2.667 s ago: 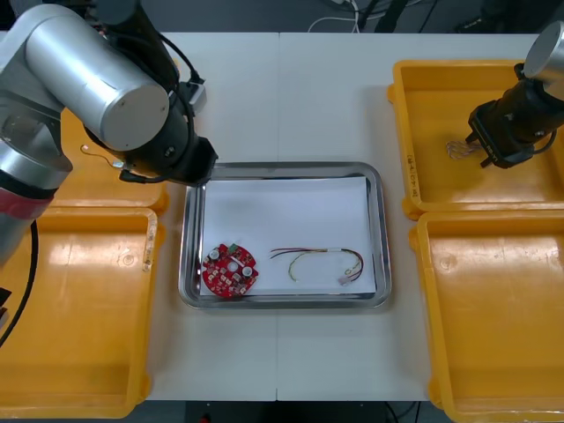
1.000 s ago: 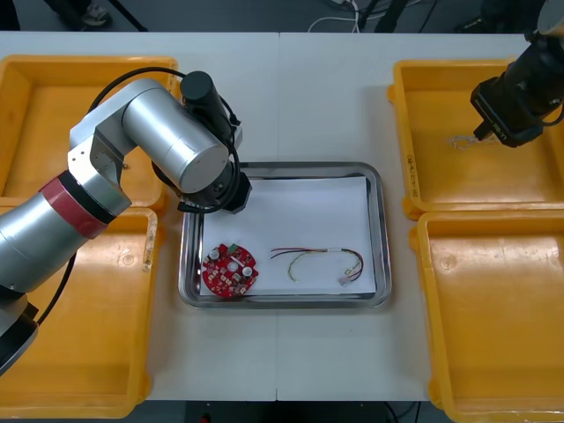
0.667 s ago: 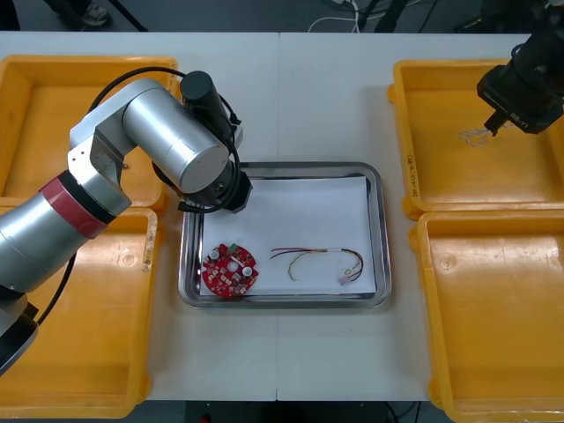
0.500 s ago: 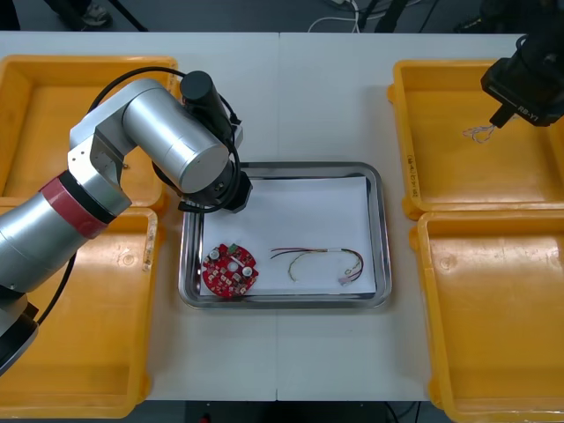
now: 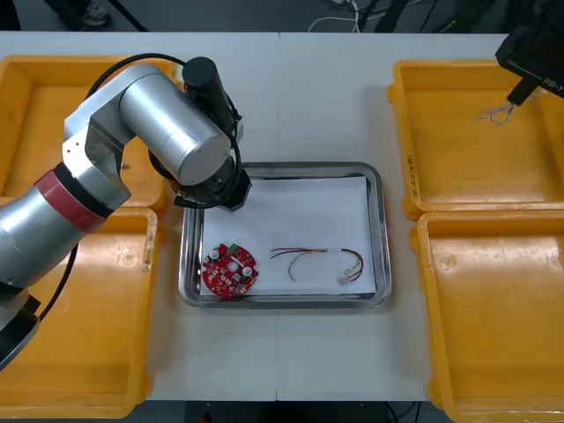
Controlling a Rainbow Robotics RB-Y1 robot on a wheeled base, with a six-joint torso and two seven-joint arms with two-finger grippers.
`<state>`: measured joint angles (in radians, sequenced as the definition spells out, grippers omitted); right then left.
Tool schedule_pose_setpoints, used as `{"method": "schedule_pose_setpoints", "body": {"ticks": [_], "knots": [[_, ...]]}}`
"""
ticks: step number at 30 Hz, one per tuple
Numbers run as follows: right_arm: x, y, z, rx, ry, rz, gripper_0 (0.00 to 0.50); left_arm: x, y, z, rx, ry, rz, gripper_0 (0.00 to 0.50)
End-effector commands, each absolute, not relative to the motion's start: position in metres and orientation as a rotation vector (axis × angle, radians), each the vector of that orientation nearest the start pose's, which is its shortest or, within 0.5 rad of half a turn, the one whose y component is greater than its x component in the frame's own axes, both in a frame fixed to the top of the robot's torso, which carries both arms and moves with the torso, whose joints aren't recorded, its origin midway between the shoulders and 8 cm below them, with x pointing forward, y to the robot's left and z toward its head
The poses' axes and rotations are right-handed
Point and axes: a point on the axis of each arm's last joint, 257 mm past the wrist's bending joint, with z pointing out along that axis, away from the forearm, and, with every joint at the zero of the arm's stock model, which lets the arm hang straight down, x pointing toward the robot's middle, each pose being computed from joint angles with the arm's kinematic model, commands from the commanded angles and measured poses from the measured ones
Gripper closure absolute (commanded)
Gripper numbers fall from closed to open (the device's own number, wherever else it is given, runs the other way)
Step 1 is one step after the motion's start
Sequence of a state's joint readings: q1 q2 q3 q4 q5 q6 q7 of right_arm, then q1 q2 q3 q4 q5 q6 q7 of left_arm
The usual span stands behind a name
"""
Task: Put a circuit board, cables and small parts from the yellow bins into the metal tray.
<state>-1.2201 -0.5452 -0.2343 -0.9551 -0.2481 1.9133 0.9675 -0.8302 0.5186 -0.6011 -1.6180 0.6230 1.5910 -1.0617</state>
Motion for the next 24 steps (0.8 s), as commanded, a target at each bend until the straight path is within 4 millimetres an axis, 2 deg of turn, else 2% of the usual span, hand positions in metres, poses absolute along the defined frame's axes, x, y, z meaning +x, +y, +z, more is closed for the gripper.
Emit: {"method": "schedule_pose_setpoints", "body": {"ticks": [1, 6, 9, 16, 22, 24], "knots": [[0.57, -0.335, -0.042, 0.684, 2.612, 0.059, 0.5, 0.515, 0.105, -0.172, 0.343, 2.592, -0.039, 0.0], [0.572, -0.315, -0.033, 0.474, 2.604, 0.082, 0.5, 0.511, 0.115, -0.155, 0.325, 2.595, -0.046, 0.0], [0.571, -0.299, -0.028, 0.264, 2.592, 0.042, 0.5, 0.507, 0.125, -0.14, 0.31, 2.6, -0.058, 0.0], [0.563, -0.262, -0.03, -0.097, 2.556, -0.039, 0.5, 0.502, 0.149, -0.118, 0.282, 2.61, -0.057, 0.0], [0.547, -0.221, -0.038, -0.404, 2.497, -0.105, 0.5, 0.501, 0.18, -0.1, 0.27, 2.617, -0.027, 0.0], [0.539, -0.205, -0.043, -0.522, 2.477, -0.111, 0.5, 0.501, 0.196, -0.093, 0.274, 2.621, -0.001, 0.0]]}}
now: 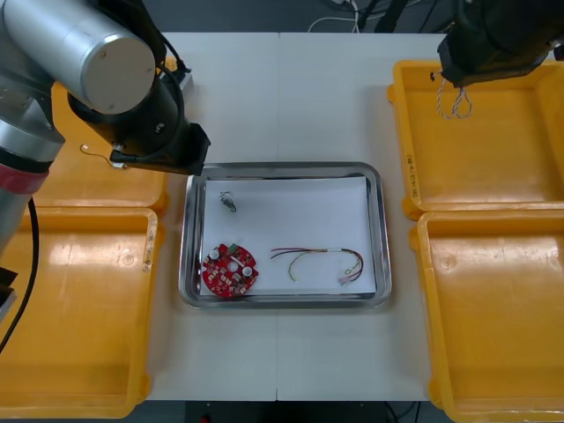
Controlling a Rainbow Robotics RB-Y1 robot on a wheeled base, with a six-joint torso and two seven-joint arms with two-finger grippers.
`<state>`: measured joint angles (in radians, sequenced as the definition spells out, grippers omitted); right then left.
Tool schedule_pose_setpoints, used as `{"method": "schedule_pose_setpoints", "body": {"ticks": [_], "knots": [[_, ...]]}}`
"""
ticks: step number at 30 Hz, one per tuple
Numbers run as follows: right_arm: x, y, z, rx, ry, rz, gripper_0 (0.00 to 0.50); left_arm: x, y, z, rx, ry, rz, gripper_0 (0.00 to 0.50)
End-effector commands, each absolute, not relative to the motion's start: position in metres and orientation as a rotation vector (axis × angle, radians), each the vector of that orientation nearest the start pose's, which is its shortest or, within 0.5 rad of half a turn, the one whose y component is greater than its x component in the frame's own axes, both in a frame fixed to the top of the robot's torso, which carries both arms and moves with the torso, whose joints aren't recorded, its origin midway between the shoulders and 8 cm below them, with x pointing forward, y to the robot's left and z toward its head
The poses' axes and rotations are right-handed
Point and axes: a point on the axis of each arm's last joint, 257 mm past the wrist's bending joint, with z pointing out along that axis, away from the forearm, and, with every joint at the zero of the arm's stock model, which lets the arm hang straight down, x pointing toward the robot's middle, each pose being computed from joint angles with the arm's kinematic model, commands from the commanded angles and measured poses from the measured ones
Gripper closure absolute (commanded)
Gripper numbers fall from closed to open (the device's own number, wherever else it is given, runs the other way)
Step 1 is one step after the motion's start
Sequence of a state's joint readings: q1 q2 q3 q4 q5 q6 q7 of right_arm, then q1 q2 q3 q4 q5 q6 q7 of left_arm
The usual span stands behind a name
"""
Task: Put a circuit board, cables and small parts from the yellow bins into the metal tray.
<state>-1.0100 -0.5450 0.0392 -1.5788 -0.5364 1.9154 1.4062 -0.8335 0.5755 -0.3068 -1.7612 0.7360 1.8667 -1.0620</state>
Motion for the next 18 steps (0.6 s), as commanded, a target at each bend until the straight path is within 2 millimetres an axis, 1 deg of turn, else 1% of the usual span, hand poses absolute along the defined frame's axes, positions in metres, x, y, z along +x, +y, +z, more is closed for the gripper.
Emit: {"method": "schedule_pose_setpoints", "body": {"ticks": [1, 3, 4, 6, 7, 9, 10, 12, 13, 16, 18], "knots": [[0.537, -0.201, -0.044, -0.552, 2.47, -0.111, 0.5, 0.5, 0.199, -0.091, 0.276, 2.621, 0.001, 0.0], [0.528, -0.188, -0.054, -0.687, 2.451, -0.123, 0.5, 0.504, 0.209, -0.082, 0.271, 2.607, -0.005, 0.0], [0.525, -0.182, -0.056, -0.727, 2.444, -0.123, 0.5, 0.504, 0.212, -0.08, 0.273, 2.603, -0.004, 0.0], [0.516, -0.172, -0.063, -0.87, 2.408, -0.14, 0.5, 0.507, 0.222, -0.074, 0.271, 2.596, -0.005, 0.0], [0.514, -0.169, -0.064, -0.9, 2.398, -0.142, 0.5, 0.508, 0.223, -0.074, 0.275, 2.597, -0.005, 0.0], [0.507, -0.161, -0.07, -1.037, 2.348, -0.174, 0.5, 0.511, 0.235, -0.071, 0.268, 2.598, -0.004, 0.0], [0.505, -0.159, -0.072, -1.069, 2.338, -0.181, 0.5, 0.511, 0.238, -0.07, 0.264, 2.599, -0.004, 0.0], [0.497, -0.152, -0.081, -1.193, 2.29, -0.215, 0.5, 0.515, 0.248, -0.067, 0.258, 2.599, -0.006, 0.0], [0.495, -0.151, -0.082, -1.22, 2.277, -0.225, 0.5, 0.515, 0.251, -0.067, 0.257, 2.599, -0.005, 0.0], [0.483, -0.141, -0.098, -1.39, 2.211, -0.261, 0.5, 0.52, 0.27, -0.064, 0.254, 2.6, 0.015, 0.0], [0.477, -0.134, -0.106, -1.472, 2.182, -0.266, 0.5, 0.522, 0.279, -0.066, 0.247, 2.61, 0.023, 0.0]]}}
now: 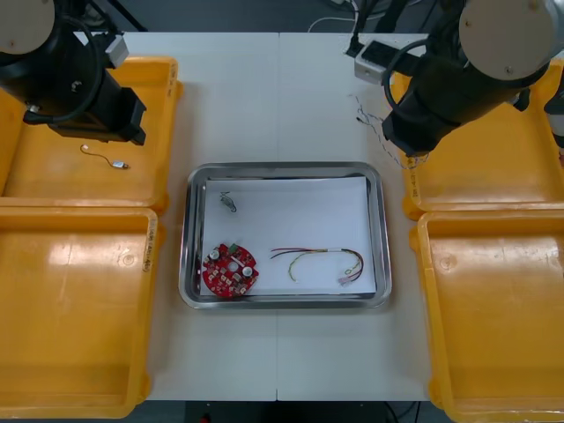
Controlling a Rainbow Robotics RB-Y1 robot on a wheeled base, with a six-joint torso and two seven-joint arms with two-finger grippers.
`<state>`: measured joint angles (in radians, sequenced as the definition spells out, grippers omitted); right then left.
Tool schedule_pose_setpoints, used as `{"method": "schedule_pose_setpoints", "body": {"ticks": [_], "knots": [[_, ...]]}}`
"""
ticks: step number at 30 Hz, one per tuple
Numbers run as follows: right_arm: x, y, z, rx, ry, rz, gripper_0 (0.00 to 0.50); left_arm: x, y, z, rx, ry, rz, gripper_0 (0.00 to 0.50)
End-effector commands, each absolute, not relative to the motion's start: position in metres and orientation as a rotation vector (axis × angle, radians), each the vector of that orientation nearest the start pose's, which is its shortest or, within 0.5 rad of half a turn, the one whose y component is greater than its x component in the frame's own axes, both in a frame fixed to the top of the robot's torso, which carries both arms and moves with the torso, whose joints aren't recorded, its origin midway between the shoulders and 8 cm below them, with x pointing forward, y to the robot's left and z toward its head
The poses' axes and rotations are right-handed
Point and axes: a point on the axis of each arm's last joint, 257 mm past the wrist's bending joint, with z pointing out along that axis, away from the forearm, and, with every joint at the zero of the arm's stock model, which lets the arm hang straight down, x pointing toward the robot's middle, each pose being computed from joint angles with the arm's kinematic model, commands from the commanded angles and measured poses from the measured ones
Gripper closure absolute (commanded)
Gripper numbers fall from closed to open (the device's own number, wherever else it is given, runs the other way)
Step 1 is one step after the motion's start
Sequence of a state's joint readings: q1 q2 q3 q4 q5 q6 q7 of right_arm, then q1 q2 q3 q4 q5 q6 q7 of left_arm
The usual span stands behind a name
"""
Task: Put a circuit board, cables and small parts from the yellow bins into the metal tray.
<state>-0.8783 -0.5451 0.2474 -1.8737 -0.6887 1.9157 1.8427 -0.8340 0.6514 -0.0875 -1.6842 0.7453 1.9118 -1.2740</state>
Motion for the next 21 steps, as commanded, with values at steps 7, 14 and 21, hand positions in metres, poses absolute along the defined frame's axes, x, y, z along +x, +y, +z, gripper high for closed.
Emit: {"method": "schedule_pose_setpoints", "body": {"ticks": [7, 14, 21], "knots": [[0.466, -0.099, -0.119, -1.685, 2.047, -0.241, 0.5, 0.529, 0.312, -0.076, 0.241, 2.641, 0.071, 0.0], [0.467, -0.077, -0.132, -1.824, 1.932, -0.226, 0.5, 0.547, 0.327, -0.081, 0.254, 2.632, 0.076, 0.0], [0.477, -0.064, -0.146, -1.896, 1.823, -0.343, 0.5, 0.561, 0.334, -0.088, 0.233, 2.617, 0.05, 0.0]]}}
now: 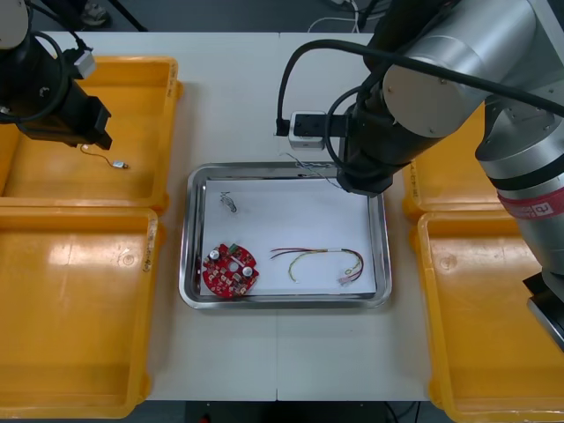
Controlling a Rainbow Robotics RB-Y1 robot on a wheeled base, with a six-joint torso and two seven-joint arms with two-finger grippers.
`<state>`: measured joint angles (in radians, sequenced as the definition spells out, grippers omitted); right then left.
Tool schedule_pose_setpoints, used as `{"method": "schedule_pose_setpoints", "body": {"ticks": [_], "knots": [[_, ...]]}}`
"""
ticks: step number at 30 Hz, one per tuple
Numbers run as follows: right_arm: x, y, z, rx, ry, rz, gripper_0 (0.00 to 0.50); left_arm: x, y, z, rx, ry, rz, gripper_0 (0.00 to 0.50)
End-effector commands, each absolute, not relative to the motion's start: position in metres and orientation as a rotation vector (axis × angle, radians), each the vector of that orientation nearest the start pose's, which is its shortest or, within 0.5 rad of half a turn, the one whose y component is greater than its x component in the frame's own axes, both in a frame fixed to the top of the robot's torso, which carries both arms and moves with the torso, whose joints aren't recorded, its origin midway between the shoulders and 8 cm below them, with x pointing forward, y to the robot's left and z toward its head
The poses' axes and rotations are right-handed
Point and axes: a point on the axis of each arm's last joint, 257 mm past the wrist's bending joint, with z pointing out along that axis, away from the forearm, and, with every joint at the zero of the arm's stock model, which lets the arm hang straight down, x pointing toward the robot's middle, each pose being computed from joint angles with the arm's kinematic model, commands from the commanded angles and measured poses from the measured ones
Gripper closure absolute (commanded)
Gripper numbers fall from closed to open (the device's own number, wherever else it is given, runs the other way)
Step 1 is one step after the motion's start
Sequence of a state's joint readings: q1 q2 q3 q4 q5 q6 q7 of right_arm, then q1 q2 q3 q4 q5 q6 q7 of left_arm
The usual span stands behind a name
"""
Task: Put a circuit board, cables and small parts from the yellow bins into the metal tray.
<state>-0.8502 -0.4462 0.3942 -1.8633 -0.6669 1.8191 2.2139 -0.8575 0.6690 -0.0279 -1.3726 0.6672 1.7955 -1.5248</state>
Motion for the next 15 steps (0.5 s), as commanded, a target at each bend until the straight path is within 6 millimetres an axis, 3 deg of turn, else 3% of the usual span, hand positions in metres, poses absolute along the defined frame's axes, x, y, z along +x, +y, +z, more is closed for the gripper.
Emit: {"method": "schedule_pose_setpoints", "body": {"ticks": [1, 15], "knots": [[0.478, -0.063, -0.148, -1.898, 1.817, -0.346, 0.5, 0.562, 0.334, -0.088, 0.232, 2.616, 0.048, 0.0], [0.483, -0.056, -0.187, -1.92, 1.783, -0.312, 0.5, 0.587, 0.336, -0.11, 0.249, 2.596, 0.068, 0.0]]}}
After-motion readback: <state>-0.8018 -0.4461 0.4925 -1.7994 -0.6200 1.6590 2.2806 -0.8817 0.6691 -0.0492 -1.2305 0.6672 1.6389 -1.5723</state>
